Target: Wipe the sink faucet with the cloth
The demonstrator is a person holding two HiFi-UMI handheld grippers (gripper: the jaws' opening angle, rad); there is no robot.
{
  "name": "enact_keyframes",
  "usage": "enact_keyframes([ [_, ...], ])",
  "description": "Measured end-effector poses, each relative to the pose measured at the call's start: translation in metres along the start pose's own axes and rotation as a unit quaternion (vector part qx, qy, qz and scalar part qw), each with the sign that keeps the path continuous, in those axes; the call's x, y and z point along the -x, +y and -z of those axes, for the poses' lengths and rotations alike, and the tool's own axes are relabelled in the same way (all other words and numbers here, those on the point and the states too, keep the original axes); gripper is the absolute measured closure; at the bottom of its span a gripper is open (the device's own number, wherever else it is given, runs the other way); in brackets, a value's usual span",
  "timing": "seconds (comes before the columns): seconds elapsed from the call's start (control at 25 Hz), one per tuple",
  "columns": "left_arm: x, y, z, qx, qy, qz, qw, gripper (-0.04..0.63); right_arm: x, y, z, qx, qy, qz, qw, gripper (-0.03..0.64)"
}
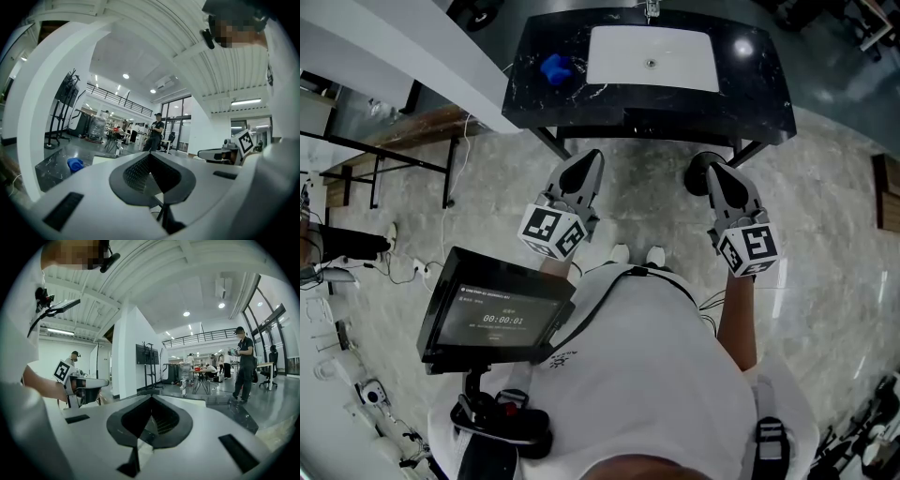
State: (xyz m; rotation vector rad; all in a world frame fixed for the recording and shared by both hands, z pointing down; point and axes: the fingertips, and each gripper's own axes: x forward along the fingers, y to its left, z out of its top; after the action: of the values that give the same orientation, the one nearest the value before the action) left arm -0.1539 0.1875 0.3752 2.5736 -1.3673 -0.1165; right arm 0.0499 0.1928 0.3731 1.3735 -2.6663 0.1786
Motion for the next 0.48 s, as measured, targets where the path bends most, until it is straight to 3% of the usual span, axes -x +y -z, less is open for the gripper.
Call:
enact_keyframes([
  [0.48, -0.004, -0.015, 0.005, -0.001, 0.007, 0.0, 1.0, 0.607, 0.012, -0.008, 0.007, -0.007, 0.006, -0.006, 1.0, 0.614],
])
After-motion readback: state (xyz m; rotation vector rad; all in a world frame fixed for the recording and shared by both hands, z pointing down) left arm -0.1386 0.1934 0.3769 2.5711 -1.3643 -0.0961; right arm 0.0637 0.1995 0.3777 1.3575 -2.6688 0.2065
